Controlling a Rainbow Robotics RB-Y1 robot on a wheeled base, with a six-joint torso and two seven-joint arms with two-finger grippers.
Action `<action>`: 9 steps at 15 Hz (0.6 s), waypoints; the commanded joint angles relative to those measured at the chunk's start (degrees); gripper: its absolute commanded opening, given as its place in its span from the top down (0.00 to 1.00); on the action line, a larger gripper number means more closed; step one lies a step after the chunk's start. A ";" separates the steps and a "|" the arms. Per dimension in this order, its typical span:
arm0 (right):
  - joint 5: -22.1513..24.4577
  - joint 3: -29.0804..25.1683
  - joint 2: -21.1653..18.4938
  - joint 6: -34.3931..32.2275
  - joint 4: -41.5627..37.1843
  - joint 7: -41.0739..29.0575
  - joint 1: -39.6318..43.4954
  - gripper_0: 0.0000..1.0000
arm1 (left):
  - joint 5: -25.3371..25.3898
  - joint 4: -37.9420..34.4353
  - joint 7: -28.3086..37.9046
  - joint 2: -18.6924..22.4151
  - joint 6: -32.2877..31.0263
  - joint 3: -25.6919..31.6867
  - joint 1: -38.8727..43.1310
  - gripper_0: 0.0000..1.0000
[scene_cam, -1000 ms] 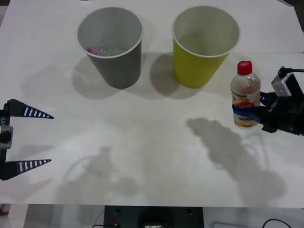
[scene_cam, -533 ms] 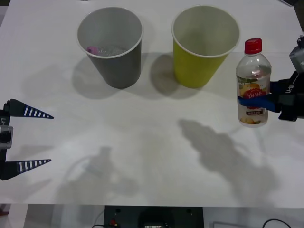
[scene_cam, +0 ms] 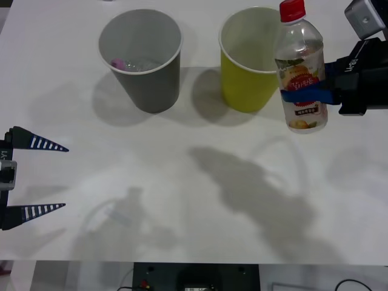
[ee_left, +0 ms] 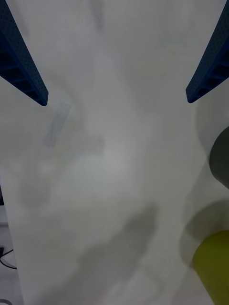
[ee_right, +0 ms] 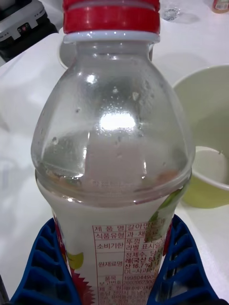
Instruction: Put the can into the green bin and the plastic bottle into the gray bin
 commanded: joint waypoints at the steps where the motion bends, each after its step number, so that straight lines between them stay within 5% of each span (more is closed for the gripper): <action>1: 0.33 5.45 -0.39 -0.03 1.87 -0.03 -7.94 1.00 | 0.00 0.00 0.00 0.00 0.00 0.00 0.00 0.00; 9: 2.97 21.80 3.48 0.24 14.70 -0.03 -30.88 1.00 | 0.00 0.00 0.00 0.00 0.00 0.00 0.00 0.00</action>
